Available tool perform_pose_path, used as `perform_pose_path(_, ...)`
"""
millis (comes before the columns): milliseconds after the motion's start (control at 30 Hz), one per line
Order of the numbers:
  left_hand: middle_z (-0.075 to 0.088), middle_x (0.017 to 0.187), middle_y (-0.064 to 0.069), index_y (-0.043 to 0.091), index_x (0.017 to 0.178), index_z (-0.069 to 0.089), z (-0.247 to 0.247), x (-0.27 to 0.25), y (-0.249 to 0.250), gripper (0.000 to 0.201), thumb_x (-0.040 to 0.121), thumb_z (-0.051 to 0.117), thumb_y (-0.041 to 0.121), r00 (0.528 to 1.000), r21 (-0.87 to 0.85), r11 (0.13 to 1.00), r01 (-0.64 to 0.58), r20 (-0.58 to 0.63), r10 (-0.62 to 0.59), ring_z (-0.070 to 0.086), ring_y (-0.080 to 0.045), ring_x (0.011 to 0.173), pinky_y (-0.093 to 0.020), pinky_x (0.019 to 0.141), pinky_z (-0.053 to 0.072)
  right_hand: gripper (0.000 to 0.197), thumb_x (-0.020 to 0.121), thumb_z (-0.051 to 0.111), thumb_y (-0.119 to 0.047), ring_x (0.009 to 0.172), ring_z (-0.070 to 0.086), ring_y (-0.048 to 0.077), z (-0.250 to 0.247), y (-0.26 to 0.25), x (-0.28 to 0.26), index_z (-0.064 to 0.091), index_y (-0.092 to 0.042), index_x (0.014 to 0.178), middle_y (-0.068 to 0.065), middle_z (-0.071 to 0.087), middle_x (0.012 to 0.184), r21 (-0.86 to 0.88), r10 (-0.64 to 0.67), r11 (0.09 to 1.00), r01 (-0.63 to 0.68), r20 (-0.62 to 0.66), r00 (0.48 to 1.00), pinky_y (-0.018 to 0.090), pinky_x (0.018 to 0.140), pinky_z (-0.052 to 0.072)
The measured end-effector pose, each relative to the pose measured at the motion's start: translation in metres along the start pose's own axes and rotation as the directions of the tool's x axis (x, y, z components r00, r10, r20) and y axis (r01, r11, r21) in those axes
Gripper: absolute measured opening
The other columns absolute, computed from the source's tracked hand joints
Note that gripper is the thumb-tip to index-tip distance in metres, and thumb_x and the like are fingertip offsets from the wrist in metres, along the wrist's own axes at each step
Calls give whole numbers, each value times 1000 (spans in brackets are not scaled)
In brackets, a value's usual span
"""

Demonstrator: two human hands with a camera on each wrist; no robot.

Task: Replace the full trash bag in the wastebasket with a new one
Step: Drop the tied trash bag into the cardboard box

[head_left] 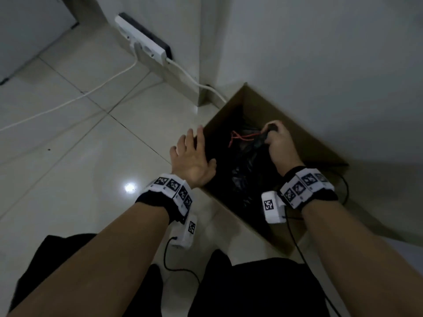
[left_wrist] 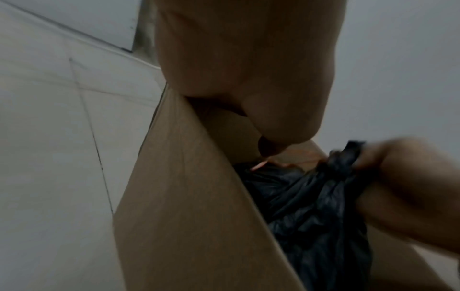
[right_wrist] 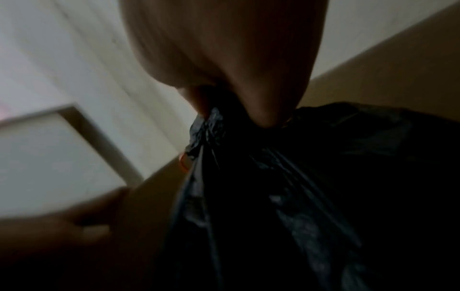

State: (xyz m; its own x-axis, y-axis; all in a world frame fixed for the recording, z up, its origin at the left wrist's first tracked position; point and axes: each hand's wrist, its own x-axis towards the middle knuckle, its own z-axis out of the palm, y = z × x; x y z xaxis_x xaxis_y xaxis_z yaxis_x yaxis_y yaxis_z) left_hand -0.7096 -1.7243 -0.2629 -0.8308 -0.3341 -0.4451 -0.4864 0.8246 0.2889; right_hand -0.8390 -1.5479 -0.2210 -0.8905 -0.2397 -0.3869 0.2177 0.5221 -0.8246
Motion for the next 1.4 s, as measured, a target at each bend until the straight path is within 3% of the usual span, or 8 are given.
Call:
perform_pose_path(200, 7, 164, -9, 24, 156, -11, 0, 1, -4, 93, 89, 43, 58, 999, -50, 998, -37, -26, 36, 12, -33, 147, -51, 115, 17, 33, 92, 66, -26, 115, 42, 34, 22, 58, 26, 66, -16, 124, 16, 43, 125, -695, -92, 688, 209, 202, 975, 37, 100, 41)
perform_pose_path(467, 4, 164, -7, 24, 156, -12, -3, 0, -3, 92, 89, 43, 58, 1000, -63, 998, -27, 3, 28, 9, -31, 148, -51, 116, 15, 45, 89, 67, -14, 108, 59, 37, 43, 80, 45, 47, -8, 129, 19, 60, 125, -711, 223, 700, -65, 131, 966, 35, 79, 48)
perform_pose_path(700, 19, 160, -9, 20, 157, -4, -32, -18, -4, 91, 91, 50, 53, 992, -175, 985, 2, 128, 20, 27, -34, 142, -49, 113, 25, 56, 90, 68, -35, 118, 56, 35, -2, 22, 11, 50, -18, 140, 16, 55, 136, -741, 114, 671, 7, 113, 987, 42, 93, 52)
perform_pose_path(833, 25, 158, -11, 17, 157, 3, -72, -79, -6, 85, 93, 48, 51, 984, -130, 991, -5, 173, 28, 34, -34, 137, -48, 110, 30, 43, 92, 63, -38, 113, 58, 36, -32, -31, -51, 61, -18, 130, 17, 54, 131, -621, 66, 779, -86, -55, 996, 36, 90, 49)
perform_pose_path(1000, 22, 163, -7, 20, 157, 19, -132, -194, -8, 73, 97, 45, 51, 912, -177, 970, 167, 402, -84, 27, -28, 146, -40, 118, 26, 40, 95, 61, -39, 114, 61, 29, -58, -118, -166, 61, -16, 128, 8, 66, 119, -319, 281, 903, -289, -72, 957, 28, 89, 44)
perform_pose_path(1200, 66, 125, -8, 24, 121, 62, -203, -335, -31, 44, 84, 63, 48, 772, -263, 886, 381, 618, -149, 63, -26, 111, -31, 102, 47, 25, 96, 59, -38, 93, 63, 15, -80, -215, -336, 67, -21, 114, -4, 66, 99, -46, 312, 948, -314, -52, 949, 27, 80, 47)
perform_pose_path(1300, 68, 121, -12, 23, 114, 64, -210, -376, -51, 45, 80, 62, 51, 720, -171, 933, 316, 684, -118, 66, -30, 107, -40, 100, 51, 15, 94, 59, -40, 85, 68, 16, -79, -229, -414, 66, -29, 100, -4, 69, 94, 95, 328, 941, -324, -35, 944, 32, 76, 54)
perform_pose_path(1400, 64, 127, -6, 20, 128, 59, -227, -408, -29, 47, 92, 55, 49, 669, -54, 996, 76, 743, -11, 63, -22, 110, -29, 99, 47, 15, 88, 59, -49, 83, 71, 18, -77, -204, -489, 65, -35, 89, -2, 72, 93, 172, 427, 892, -419, -11, 904, 38, 79, 58)
